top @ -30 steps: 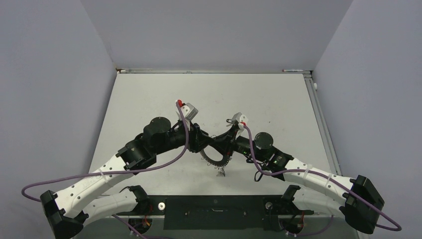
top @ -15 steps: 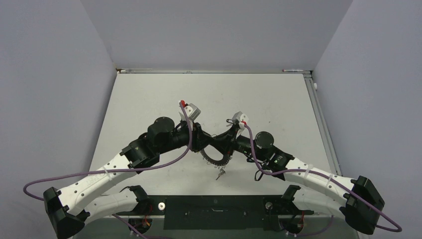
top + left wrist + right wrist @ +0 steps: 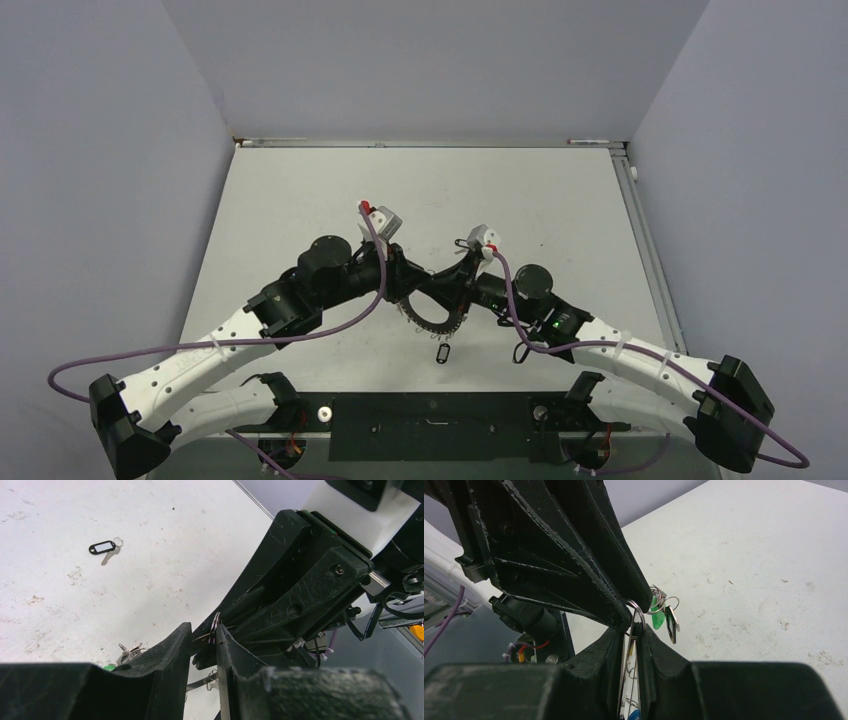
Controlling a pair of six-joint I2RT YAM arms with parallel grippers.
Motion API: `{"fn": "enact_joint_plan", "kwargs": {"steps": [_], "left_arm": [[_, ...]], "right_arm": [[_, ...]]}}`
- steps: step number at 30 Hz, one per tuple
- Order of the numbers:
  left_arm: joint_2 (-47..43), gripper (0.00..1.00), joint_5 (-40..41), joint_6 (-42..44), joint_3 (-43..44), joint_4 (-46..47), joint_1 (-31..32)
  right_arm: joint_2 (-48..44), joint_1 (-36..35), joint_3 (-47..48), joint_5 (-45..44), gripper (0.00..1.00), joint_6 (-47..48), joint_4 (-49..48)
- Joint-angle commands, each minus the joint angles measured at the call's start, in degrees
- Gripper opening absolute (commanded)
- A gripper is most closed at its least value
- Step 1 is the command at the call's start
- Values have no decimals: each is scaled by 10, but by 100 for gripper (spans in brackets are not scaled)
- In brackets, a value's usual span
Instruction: Put the keys on the keyring
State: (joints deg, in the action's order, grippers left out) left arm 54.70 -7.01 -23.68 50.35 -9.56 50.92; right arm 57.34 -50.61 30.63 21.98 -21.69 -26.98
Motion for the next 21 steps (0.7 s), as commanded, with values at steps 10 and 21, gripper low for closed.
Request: {"fn": "enact_joint_plan", "kwargs": {"steps": [10, 21], "left_arm": [[4, 7, -40, -20, -5, 47, 2], [73, 0, -34, -19, 113, -139, 2]], "right_arm": [[-11, -1, 29, 17, 5, -7, -68], [12, -1, 8, 20, 5, 53, -50]]}}
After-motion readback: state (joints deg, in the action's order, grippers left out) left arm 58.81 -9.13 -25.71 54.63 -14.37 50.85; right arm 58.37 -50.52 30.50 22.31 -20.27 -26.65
